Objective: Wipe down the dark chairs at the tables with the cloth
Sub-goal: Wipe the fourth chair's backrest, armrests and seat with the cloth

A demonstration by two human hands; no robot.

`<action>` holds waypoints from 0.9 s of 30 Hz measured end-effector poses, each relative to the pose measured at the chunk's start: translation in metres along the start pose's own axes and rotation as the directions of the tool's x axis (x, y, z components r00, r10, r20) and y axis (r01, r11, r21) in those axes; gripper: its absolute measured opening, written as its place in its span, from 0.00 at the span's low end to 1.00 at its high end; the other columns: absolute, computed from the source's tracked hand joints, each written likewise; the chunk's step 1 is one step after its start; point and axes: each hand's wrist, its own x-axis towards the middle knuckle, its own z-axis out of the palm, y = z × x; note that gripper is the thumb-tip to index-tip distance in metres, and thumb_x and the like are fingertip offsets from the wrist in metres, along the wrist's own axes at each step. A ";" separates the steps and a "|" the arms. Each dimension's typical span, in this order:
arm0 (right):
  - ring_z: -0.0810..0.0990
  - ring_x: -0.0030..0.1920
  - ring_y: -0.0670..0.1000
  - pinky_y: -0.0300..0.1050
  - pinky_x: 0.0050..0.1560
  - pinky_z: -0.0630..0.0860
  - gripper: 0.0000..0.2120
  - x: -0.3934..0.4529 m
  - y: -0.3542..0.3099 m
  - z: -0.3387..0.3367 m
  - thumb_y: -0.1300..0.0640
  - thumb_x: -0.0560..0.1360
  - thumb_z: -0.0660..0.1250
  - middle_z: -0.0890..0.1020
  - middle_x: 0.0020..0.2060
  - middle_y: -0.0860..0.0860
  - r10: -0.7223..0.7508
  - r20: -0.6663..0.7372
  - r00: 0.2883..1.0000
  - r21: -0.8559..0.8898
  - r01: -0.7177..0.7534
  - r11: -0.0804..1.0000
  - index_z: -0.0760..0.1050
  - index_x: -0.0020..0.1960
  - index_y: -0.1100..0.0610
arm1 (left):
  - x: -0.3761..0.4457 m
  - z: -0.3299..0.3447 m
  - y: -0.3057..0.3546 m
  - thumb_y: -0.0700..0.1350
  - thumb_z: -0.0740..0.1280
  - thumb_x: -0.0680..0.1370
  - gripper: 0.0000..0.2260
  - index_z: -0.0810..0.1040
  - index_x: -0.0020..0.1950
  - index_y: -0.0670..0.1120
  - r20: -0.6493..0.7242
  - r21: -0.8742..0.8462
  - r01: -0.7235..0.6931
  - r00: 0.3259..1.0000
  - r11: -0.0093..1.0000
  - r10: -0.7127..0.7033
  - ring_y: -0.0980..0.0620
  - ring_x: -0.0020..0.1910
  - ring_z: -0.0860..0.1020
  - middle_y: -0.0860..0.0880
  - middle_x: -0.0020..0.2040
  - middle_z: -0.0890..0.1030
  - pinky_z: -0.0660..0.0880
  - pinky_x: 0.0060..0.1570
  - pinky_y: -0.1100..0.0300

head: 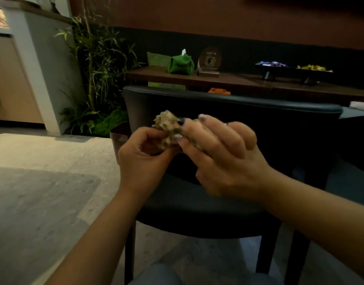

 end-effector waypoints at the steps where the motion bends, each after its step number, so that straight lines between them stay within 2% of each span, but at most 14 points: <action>1: 0.71 0.66 0.55 0.49 0.63 0.66 0.17 0.000 -0.002 -0.002 0.56 0.78 0.63 0.73 0.67 0.55 -0.065 -0.002 0.998 0.011 0.065 0.998 0.75 0.65 0.59 | 0.003 -0.001 -0.003 0.41 0.76 0.68 0.14 0.79 0.50 0.38 0.010 -0.002 0.007 1.000 1.000 -0.007 0.61 0.43 0.82 0.48 0.44 0.82 0.77 0.44 0.69; 3: 0.71 0.68 0.55 0.49 0.67 0.68 0.17 0.004 -0.004 -0.005 0.58 0.79 0.63 0.75 0.67 0.55 -0.240 0.032 0.970 0.140 0.233 0.962 0.73 0.67 0.59 | 0.007 -0.006 -0.010 0.33 0.76 0.69 0.12 0.79 0.50 0.37 0.044 -0.008 0.059 0.997 0.998 -0.059 0.64 0.40 0.80 0.52 0.41 0.81 0.76 0.41 0.71; 5: 0.73 0.67 0.56 0.51 0.65 0.72 0.16 0.014 0.006 -0.005 0.59 0.80 0.61 0.76 0.65 0.57 -0.367 0.127 0.921 0.207 0.338 0.918 0.73 0.67 0.60 | 0.011 -0.009 -0.010 0.28 0.74 0.68 0.15 0.79 0.51 0.40 0.097 -0.042 0.093 0.991 0.995 -0.089 0.65 0.41 0.81 0.55 0.41 0.82 0.75 0.42 0.72; 8: 0.77 0.62 0.58 0.52 0.59 0.76 0.14 0.021 0.023 0.001 0.63 0.81 0.59 0.79 0.60 0.59 -0.399 0.243 0.884 0.103 0.386 0.917 0.77 0.63 0.62 | 0.015 -0.018 -0.006 0.35 0.73 0.64 0.17 0.78 0.51 0.45 0.229 -0.158 0.123 0.970 0.980 -0.085 0.61 0.46 0.83 0.57 0.42 0.85 0.77 0.48 0.69; 10: 0.80 0.58 0.58 0.51 0.56 0.77 0.12 0.023 0.019 0.003 0.64 0.80 0.60 0.82 0.55 0.58 -0.377 0.263 0.888 0.050 0.378 0.924 0.80 0.58 0.62 | 0.023 -0.034 -0.005 0.37 0.73 0.65 0.17 0.78 0.53 0.45 0.287 -0.107 0.096 0.956 0.990 -0.061 0.58 0.49 0.83 0.56 0.46 0.85 0.78 0.51 0.64; 12: 0.82 0.51 0.58 0.50 0.51 0.78 0.11 0.026 0.006 0.004 0.65 0.79 0.60 0.83 0.49 0.58 -0.327 0.272 0.905 0.027 0.333 0.943 0.81 0.54 0.62 | 0.036 -0.049 -0.003 0.34 0.73 0.71 0.17 0.77 0.57 0.44 0.272 0.052 -0.074 0.961 0.996 0.057 0.54 0.54 0.82 0.51 0.52 0.83 0.79 0.55 0.58; 14: 0.81 0.45 0.56 0.48 0.47 0.76 0.11 0.035 -0.004 0.005 0.64 0.79 0.60 0.82 0.44 0.56 -0.301 0.291 0.908 0.007 0.312 0.950 0.82 0.50 0.62 | 0.058 -0.053 0.003 0.34 0.66 0.75 0.14 0.77 0.60 0.43 0.196 0.201 -0.293 0.947 0.935 0.255 0.51 0.55 0.80 0.45 0.55 0.80 0.78 0.55 0.57; 16: 0.79 0.42 0.54 0.46 0.44 0.73 0.11 0.047 -0.003 0.007 0.63 0.79 0.60 0.81 0.43 0.54 -0.279 0.281 0.918 0.009 0.289 0.957 0.82 0.48 0.61 | 0.087 -0.043 0.009 0.36 0.64 0.76 0.12 0.78 0.59 0.40 0.184 0.293 -0.458 0.888 0.839 0.421 0.52 0.52 0.78 0.45 0.53 0.78 0.76 0.52 0.60; 18: 0.78 0.41 0.54 0.46 0.43 0.73 0.10 0.055 0.002 0.006 0.62 0.79 0.60 0.80 0.42 0.54 -0.252 0.279 0.927 0.051 0.248 0.967 0.80 0.46 0.62 | 0.108 -0.023 0.014 0.38 0.62 0.79 0.10 0.78 0.58 0.39 0.262 0.304 -0.543 0.838 0.783 0.479 0.55 0.51 0.76 0.47 0.52 0.78 0.74 0.50 0.64; 20: 0.79 0.43 0.54 0.46 0.44 0.75 0.11 0.053 0.007 0.000 0.62 0.80 0.59 0.81 0.44 0.55 -0.249 0.301 0.921 0.082 0.236 0.968 0.80 0.47 0.62 | 0.114 -0.006 0.011 0.41 0.57 0.81 0.13 0.80 0.56 0.41 0.306 0.280 -0.524 0.843 0.804 0.443 0.54 0.47 0.79 0.48 0.50 0.80 0.77 0.47 0.58; 22: 0.81 0.47 0.55 0.46 0.48 0.77 0.11 0.042 0.015 -0.010 0.64 0.79 0.60 0.82 0.47 0.56 -0.283 0.308 0.908 0.063 0.277 0.959 0.82 0.49 0.60 | 0.111 0.003 0.003 0.44 0.52 0.81 0.19 0.83 0.49 0.42 0.226 0.299 -0.513 0.857 0.805 0.462 0.50 0.40 0.81 0.46 0.42 0.83 0.76 0.39 0.50; 24: 0.81 0.55 0.57 0.49 0.55 0.78 0.10 0.033 0.027 -0.020 0.65 0.79 0.62 0.83 0.52 0.58 -0.283 0.279 0.918 0.062 0.277 0.959 0.82 0.54 0.61 | 0.110 0.007 -0.005 0.45 0.52 0.80 0.21 0.83 0.41 0.41 0.136 0.322 -0.517 0.854 0.793 0.502 0.47 0.34 0.79 0.45 0.35 0.82 0.74 0.34 0.48; 27: 0.74 0.65 0.61 0.55 0.65 0.71 0.14 0.025 0.041 -0.024 0.62 0.80 0.62 0.78 0.61 0.62 -0.128 0.233 0.964 0.033 0.123 0.992 0.77 0.63 0.64 | 0.110 0.011 -0.007 0.45 0.52 0.80 0.22 0.81 0.36 0.40 0.058 0.340 -0.518 0.845 0.785 0.532 0.46 0.30 0.76 0.45 0.31 0.79 0.72 0.32 0.48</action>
